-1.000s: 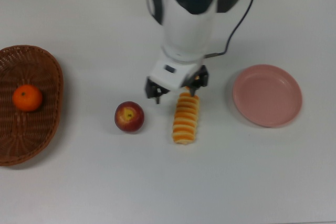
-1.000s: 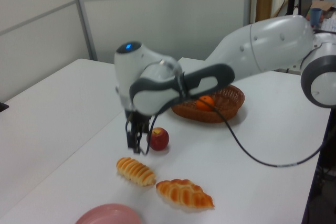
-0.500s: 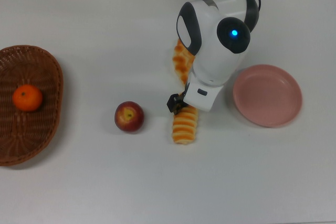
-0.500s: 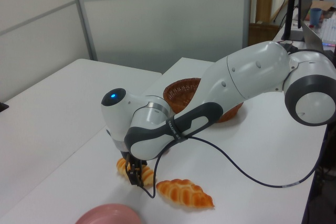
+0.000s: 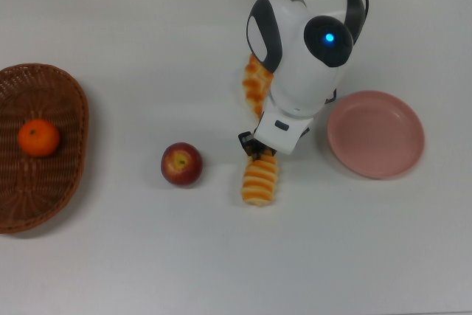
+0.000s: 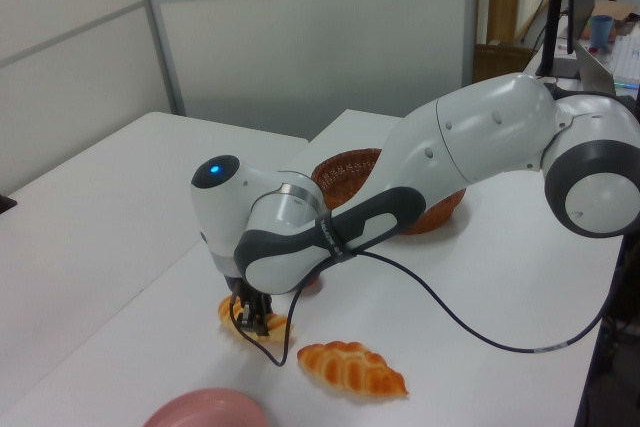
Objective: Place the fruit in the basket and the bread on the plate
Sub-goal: 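Carry the striped roll onto the pink plate and release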
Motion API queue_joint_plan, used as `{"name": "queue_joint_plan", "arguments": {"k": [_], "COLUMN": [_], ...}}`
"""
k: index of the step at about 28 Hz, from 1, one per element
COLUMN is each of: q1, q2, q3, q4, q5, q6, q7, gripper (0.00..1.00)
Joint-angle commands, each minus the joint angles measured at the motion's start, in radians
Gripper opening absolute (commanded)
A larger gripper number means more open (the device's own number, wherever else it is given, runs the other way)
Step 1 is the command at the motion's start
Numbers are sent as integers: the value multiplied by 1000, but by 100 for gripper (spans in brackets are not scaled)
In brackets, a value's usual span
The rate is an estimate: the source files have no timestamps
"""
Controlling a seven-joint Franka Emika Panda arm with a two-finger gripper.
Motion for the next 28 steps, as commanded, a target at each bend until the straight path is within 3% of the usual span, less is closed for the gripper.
{"name": "queue_joint_plan", "arguments": {"k": [1, 8, 14, 19, 26, 27, 28], "q1": [8, 19, 102, 189, 245, 248, 255], "q2": [-36, -67, -75, -76, -76, -75, -70], "q3": [-11, 1, 36, 36, 38, 38, 38], "q4": [-4, 3, 12, 12, 3, 2, 2], "q5": [3, 8, 7, -6, -4, -6, -6], "q6": [5, 5, 5, 7, -3, -6, -10], "q7": [17, 27, 28, 95, 122, 122, 122], "gripper": [0, 0, 0, 0, 0, 6, 21]}}
